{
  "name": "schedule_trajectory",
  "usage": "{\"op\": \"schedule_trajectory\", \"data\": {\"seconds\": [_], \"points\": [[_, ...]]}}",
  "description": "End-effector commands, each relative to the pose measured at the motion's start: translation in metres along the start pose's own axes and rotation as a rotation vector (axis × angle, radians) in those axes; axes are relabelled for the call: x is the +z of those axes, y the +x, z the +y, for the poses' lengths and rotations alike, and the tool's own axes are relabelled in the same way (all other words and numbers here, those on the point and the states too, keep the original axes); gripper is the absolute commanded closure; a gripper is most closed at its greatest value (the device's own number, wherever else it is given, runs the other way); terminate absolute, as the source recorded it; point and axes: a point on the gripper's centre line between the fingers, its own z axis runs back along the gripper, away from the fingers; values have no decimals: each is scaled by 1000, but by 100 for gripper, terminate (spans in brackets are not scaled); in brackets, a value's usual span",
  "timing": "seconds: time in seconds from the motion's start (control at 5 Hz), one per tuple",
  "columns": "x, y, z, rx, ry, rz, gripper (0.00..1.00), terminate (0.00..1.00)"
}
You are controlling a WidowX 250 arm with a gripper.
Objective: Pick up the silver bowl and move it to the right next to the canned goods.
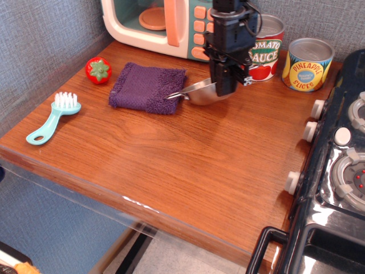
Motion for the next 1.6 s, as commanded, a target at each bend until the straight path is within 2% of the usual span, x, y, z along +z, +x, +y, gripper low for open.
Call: {"op": "schedule_trajectory", "data": {"seconds": [0.0,0.2,0.4,0.6,0.8,1.0,1.2,1.4], "points": [[5,-3,-24,-278,-52,-10,100,0],[5,-9,-25,-396,-69,-22,100,0],[4,-13,-26,-447,-86,-27,100,0],[3,-19,-25,-524,-80,-28,0,0],[6,-20,-24,-535,-66,-39,0,0],[22,-24,-22,-502,-49,-95,0,0],[60,-39,-10,-329,40,-210,0,0],[95,-64,6,-95,160,-232,0,0]]}}
